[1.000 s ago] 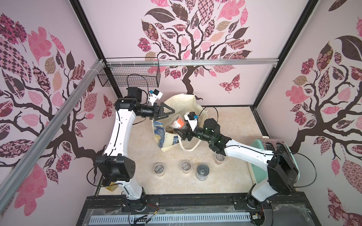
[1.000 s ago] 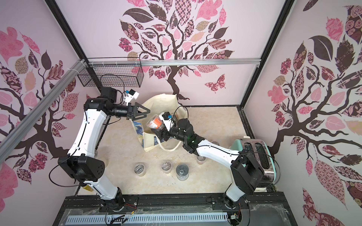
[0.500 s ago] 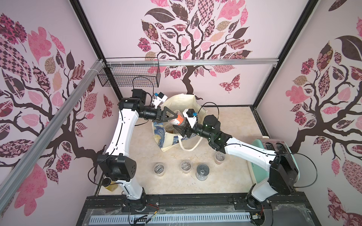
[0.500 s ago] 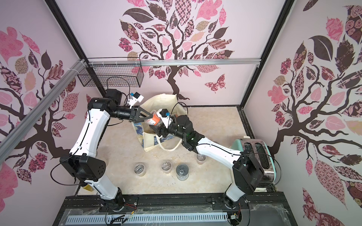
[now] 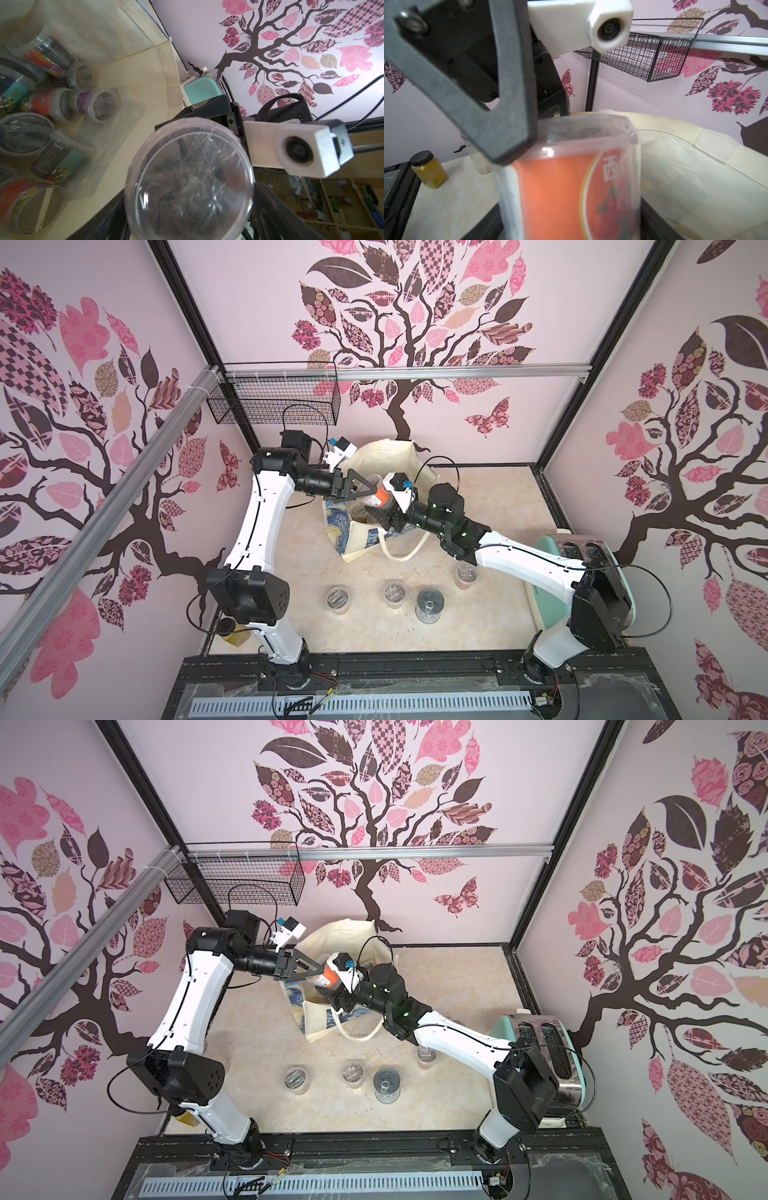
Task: Take out the seed jars from the canvas bag
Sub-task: Place the seed jar at the center of the board.
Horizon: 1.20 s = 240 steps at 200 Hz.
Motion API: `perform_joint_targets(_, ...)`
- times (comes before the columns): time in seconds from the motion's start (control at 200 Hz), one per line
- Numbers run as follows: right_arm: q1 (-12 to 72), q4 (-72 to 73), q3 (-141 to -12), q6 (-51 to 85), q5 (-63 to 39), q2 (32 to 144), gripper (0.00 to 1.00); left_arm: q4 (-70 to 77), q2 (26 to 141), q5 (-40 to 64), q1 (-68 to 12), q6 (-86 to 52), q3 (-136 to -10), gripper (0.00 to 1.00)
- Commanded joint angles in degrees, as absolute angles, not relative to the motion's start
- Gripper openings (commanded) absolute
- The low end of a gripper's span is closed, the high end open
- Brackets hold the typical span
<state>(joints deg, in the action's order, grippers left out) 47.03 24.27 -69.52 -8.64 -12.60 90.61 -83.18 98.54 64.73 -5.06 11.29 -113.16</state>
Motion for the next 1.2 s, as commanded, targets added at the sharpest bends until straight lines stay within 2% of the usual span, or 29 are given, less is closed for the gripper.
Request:
perform_joint_targets(0.0,47.6,24.1,-72.9,-9.5,-12.1,91.8,0.76,-84.2,98.6,64.7,-5.5,12.6,-114.5,0.91)
perform_joint_targets(0.435,47.9,22.1,-74.2,-9.7,-11.2,92.7,0.76,-82.9,97.2,59.9,-7.5,13.8,-113.4,0.86)
perform_joint_targets(0.535,48.1,21.9,-74.3,-9.7,-11.0,92.7,0.76,-82.6,97.0,60.6,-7.5,13.7,-113.2,0.80)
perform_joint_targets(0.73,48.3,21.5,-74.4,-10.1,-9.8,92.9,0.77,-82.8,97.1,63.4,-7.5,13.9,-113.2,0.63)
perform_joint_targets(1.07,48.3,24.3,-71.8,-10.4,-9.0,91.2,0.94,-81.5,96.3,61.7,-7.4,14.0,-112.9,0.50)
perform_joint_targets(1.195,48.3,25.7,-70.1,-10.3,-9.6,89.6,0.97,-81.2,95.5,59.1,-6.7,14.4,-113.5,0.47)
